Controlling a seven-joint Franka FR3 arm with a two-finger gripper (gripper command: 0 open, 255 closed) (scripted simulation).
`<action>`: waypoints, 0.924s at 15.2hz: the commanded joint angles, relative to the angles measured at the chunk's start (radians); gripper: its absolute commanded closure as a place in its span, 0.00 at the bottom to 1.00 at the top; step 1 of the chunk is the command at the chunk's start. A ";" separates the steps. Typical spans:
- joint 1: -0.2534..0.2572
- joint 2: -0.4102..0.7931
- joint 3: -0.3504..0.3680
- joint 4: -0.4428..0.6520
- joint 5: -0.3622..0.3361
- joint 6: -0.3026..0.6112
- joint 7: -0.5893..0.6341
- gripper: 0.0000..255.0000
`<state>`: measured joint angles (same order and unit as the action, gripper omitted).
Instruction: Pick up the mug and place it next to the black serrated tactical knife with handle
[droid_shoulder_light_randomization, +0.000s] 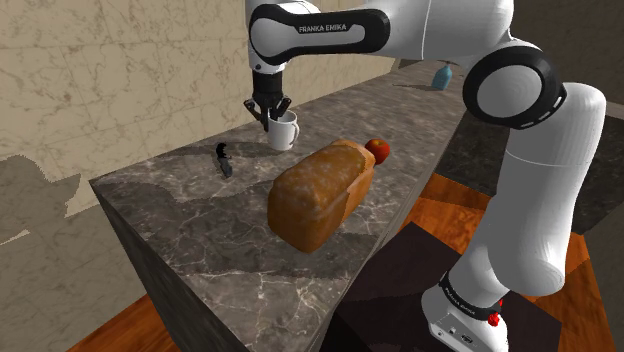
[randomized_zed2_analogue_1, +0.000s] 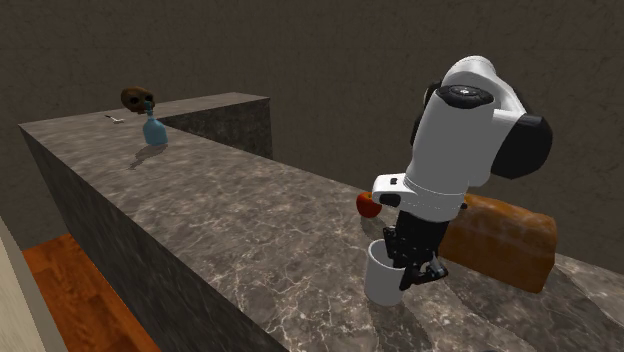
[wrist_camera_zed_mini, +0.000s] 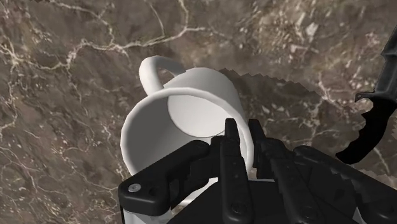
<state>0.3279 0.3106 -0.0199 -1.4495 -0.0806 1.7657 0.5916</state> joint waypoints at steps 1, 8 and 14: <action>0.001 0.000 0.000 -0.003 0.000 0.003 0.001 1.00; 0.001 0.000 0.000 -0.003 0.000 0.003 0.001 0.00; 0.004 0.005 0.002 0.071 0.000 -0.066 0.000 0.00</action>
<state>0.3311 0.3111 -0.0184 -1.4141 -0.0805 1.7320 0.5937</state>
